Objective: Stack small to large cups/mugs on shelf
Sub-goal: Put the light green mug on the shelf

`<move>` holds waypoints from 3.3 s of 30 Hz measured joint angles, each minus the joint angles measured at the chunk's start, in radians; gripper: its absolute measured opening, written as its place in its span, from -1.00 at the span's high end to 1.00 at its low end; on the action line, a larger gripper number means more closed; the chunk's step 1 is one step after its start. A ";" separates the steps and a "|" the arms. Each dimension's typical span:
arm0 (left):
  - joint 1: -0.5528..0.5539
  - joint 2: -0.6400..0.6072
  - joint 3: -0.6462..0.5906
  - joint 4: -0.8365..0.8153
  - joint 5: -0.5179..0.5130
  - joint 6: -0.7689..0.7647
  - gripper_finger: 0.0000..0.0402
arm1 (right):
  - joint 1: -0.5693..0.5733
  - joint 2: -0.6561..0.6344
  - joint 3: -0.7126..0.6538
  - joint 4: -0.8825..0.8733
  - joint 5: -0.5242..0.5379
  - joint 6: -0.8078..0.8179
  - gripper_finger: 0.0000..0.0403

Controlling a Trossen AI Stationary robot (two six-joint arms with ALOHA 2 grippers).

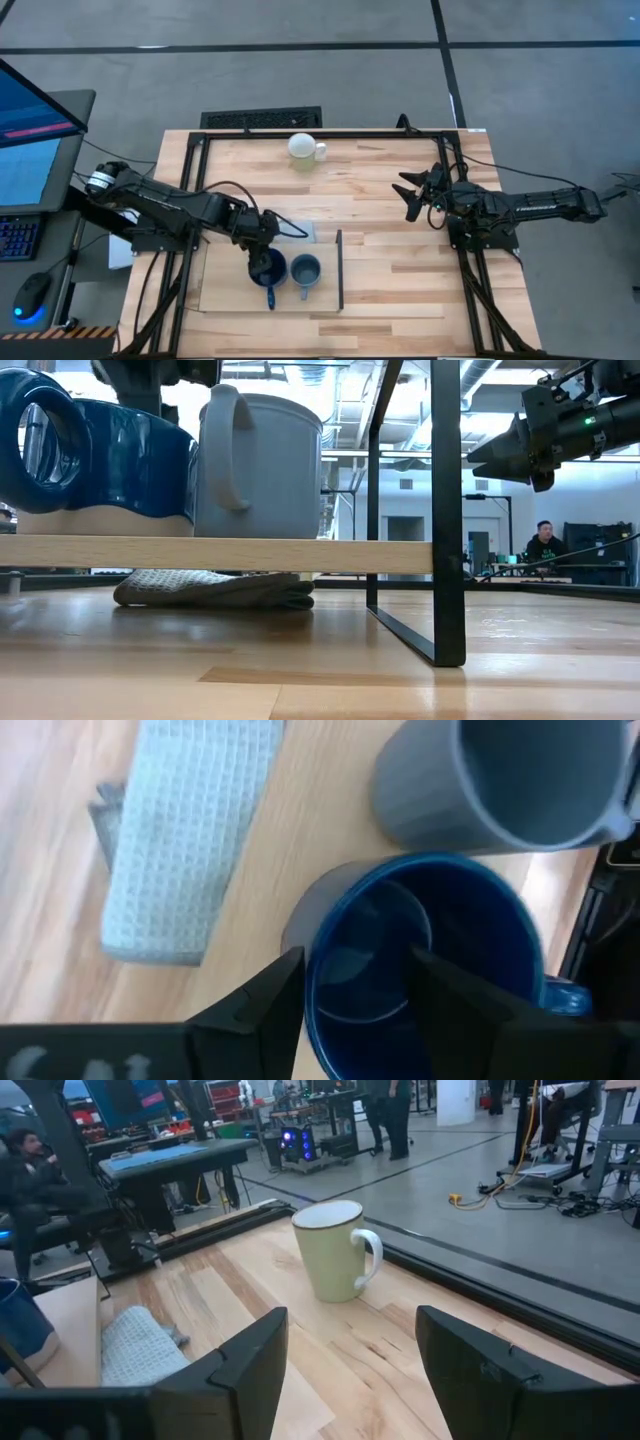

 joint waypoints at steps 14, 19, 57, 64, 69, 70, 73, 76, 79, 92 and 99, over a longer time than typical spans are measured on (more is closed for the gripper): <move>0.136 0.000 0.170 -0.181 -0.237 0.331 0.20 | 0.000 0.000 0.000 0.000 0.000 0.000 -0.21; 0.302 0.000 0.173 -0.156 -0.241 0.466 0.20 | 0.000 0.000 0.000 0.000 0.000 0.000 -0.21; 0.887 0.332 0.407 0.103 0.017 0.479 0.20 | 0.001 0.000 0.000 -0.015 -0.004 0.000 -0.21; 0.892 0.379 0.448 0.028 -0.082 0.478 0.20 | 0.001 0.000 0.000 -0.037 -0.006 0.001 -0.21; 0.906 0.378 0.440 0.010 -0.100 0.465 0.20 | 0.001 0.000 0.000 -0.053 -0.007 0.001 -0.21; 0.909 0.378 0.440 0.010 -0.100 0.455 0.20 | 0.001 0.000 0.000 -0.055 -0.007 0.001 -0.21; 0.914 0.384 0.440 0.008 -0.082 0.432 0.20 | 0.001 0.000 0.000 -0.056 -0.008 0.001 -0.21; 0.914 0.398 0.439 -0.005 -0.059 0.423 0.20 | 0.001 0.000 0.000 -0.056 -0.007 0.001 -0.21; 0.907 0.427 0.439 -0.002 -0.065 0.409 0.20 | 0.001 0.000 0.000 -0.056 -0.008 0.001 -0.21; 0.907 0.536 0.439 0.019 -0.064 0.431 0.20 | 0.044 0.000 0.000 -0.060 -0.007 0.007 -0.21; 0.908 0.540 0.439 0.016 -0.063 0.487 0.28 | 0.053 0.000 0.000 -0.060 -0.006 0.007 -0.21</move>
